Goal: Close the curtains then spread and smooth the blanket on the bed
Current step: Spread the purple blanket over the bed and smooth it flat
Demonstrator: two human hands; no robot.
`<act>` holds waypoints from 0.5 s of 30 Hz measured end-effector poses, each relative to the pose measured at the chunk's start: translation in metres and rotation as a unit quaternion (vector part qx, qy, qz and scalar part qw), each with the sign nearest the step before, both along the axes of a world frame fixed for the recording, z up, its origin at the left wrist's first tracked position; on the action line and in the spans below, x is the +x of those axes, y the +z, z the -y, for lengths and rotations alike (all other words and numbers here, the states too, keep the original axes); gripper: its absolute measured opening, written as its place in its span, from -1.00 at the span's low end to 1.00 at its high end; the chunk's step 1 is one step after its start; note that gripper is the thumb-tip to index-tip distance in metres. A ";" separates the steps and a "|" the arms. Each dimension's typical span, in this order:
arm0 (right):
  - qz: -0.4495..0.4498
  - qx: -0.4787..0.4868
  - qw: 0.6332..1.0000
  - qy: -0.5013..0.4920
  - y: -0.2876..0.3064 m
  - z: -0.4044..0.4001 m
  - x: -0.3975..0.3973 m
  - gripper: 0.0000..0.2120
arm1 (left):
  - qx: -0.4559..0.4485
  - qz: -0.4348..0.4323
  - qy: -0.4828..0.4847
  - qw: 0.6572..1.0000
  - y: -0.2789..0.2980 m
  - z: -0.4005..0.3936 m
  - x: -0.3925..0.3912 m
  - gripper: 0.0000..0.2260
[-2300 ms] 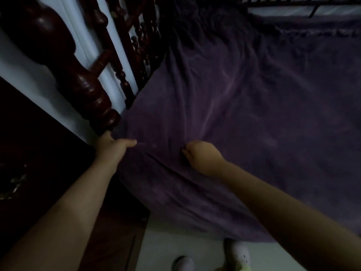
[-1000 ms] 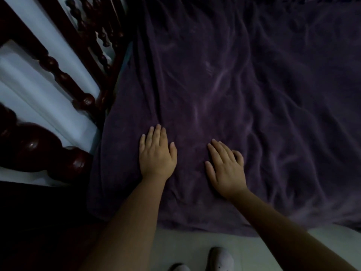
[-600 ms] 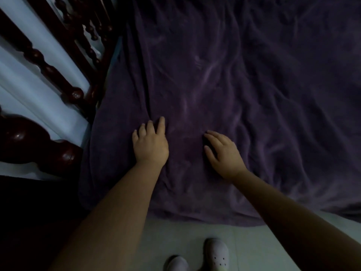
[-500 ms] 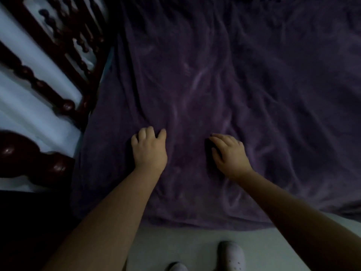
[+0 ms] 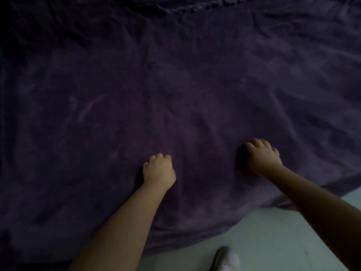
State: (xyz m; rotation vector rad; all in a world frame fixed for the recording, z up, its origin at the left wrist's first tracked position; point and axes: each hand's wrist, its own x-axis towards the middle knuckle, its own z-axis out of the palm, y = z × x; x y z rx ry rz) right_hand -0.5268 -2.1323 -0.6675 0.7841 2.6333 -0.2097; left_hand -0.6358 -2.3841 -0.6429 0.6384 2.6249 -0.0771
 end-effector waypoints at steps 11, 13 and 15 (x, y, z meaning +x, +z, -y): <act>0.054 -0.024 0.998 -0.001 0.003 -0.184 0.064 -0.54 | -0.021 0.085 -0.095 0.992 -0.007 -0.224 0.030 -0.67; 0.069 -0.019 0.997 -0.011 0.004 -0.213 0.069 -0.54 | -0.017 0.081 -0.117 0.990 -0.008 -0.254 0.030 -0.67; 0.084 -0.010 0.996 -0.020 0.004 -0.248 0.078 -0.54 | -0.016 0.084 -0.141 0.986 -0.009 -0.291 0.029 -0.67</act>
